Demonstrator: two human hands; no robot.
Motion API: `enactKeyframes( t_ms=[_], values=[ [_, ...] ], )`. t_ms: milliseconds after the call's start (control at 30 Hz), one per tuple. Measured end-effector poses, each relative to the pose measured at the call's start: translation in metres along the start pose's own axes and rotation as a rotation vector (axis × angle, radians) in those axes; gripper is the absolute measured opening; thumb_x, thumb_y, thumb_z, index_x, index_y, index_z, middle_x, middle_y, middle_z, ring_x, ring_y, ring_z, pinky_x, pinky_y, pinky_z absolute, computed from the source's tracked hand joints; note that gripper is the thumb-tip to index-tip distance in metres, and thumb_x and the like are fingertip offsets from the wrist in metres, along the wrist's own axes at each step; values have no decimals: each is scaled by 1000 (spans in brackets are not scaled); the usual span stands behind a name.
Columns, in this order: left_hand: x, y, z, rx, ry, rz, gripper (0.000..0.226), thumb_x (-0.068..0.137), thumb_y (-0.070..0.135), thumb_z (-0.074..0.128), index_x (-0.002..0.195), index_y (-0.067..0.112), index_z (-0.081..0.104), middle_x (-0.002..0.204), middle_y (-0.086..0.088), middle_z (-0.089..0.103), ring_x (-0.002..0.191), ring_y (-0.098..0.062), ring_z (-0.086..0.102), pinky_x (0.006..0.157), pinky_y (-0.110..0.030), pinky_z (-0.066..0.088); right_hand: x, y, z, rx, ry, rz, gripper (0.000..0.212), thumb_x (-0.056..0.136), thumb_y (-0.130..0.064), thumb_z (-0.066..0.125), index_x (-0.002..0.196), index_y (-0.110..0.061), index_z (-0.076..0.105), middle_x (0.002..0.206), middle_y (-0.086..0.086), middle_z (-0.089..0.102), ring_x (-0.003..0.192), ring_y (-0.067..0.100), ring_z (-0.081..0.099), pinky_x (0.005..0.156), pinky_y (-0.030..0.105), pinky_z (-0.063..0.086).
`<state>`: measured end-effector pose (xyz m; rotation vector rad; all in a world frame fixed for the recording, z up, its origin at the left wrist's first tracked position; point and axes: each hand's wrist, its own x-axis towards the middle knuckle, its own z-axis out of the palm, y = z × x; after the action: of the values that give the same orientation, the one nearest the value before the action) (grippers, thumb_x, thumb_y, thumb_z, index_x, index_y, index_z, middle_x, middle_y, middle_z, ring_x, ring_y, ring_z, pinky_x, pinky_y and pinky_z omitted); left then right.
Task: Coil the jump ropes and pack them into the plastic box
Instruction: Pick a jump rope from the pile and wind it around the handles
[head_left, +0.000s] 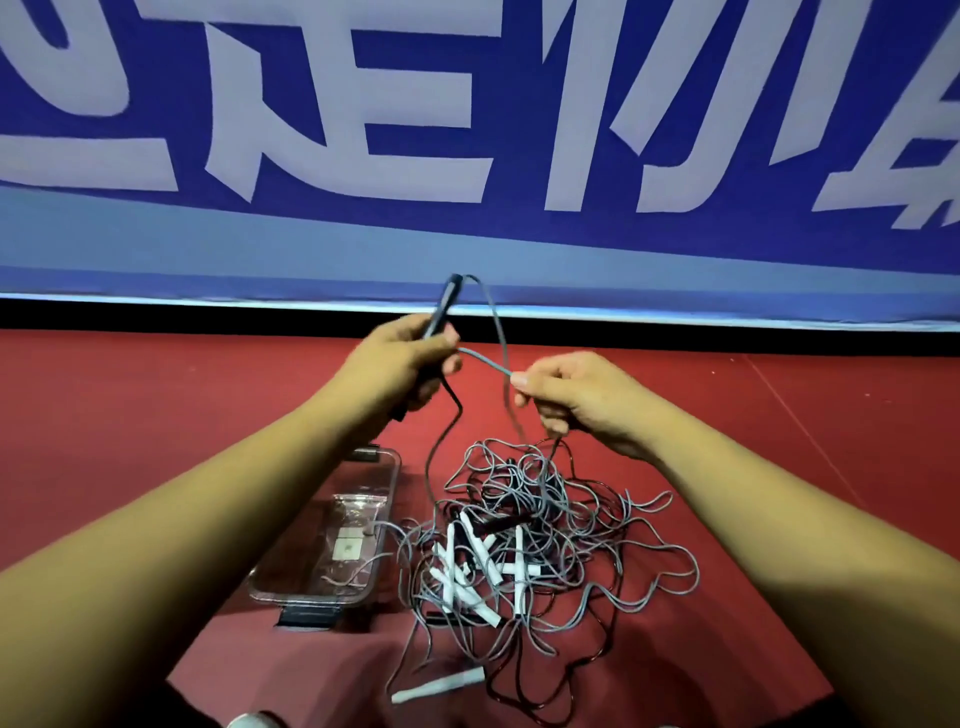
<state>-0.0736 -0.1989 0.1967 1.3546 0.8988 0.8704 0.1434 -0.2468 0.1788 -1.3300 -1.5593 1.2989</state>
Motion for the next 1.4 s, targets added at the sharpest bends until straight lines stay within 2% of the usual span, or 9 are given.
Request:
enactKeyframes(
  t_ms=[167,333,467,667,933,1067,1167,1267,1400],
  values=[
    [10,-2,-22,-182,240,-22,22,99,2,46,82,16,47,63,-4,50,40,-9,30,39,-14,21,-4,41,5,-175,-184,225,22,99,-19,53,83,-10,65,61,0,61,73,21,65,81,34,47],
    [10,-9,-37,283,378,-38,7,98,8,54,93,13,55,82,-9,56,47,-10,62,40,-18,37,-1,18,22,521,-16,256,29,103,-24,41,81,-10,53,53,-1,32,47,14,35,52,29,32],
    [-6,-18,-11,-70,25,-130,3,96,5,54,98,7,55,85,-14,66,65,-23,70,63,-28,56,4,-18,26,1087,39,183,32,102,-24,39,73,-12,48,46,-5,24,40,10,22,42,23,24],
    [-25,-49,35,-264,-441,-275,22,94,16,52,115,8,53,114,-24,69,115,-34,63,100,-40,45,7,-28,15,1446,264,99,33,101,-18,35,70,-10,43,47,-5,22,37,9,20,43,22,24],
    [-22,-49,37,-407,-561,-377,29,87,3,55,116,0,55,79,-12,51,56,-21,57,50,-28,49,11,6,-16,1138,604,269,29,102,-13,33,76,-7,45,52,3,37,48,15,36,54,28,34],
    [-16,-44,35,-434,-491,-339,45,76,-10,50,121,-7,53,84,-17,60,57,-18,51,51,-26,45,0,23,-21,135,395,664,24,98,-25,45,90,-5,55,72,11,61,61,22,59,58,29,50],
    [-13,-44,32,-415,-490,-349,49,71,-12,48,119,-9,53,90,-22,65,58,-19,52,52,-26,46,1,24,-16,-509,389,570,33,93,-29,52,110,-2,55,98,14,62,83,30,60,69,30,45],
    [-12,-45,31,-402,-493,-363,52,67,-13,47,118,-10,52,92,-23,64,59,-20,51,53,-27,46,2,7,-7,-203,325,228,34,95,-33,55,121,-11,63,121,6,64,113,21,58,98,34,40],
    [-13,-40,29,-429,-539,-347,51,65,-14,45,115,-10,54,92,-23,62,67,-22,49,56,-26,46,-2,3,2,75,92,47,20,98,-22,55,101,-7,69,86,14,56,80,21,50,77,30,44]
  ],
)
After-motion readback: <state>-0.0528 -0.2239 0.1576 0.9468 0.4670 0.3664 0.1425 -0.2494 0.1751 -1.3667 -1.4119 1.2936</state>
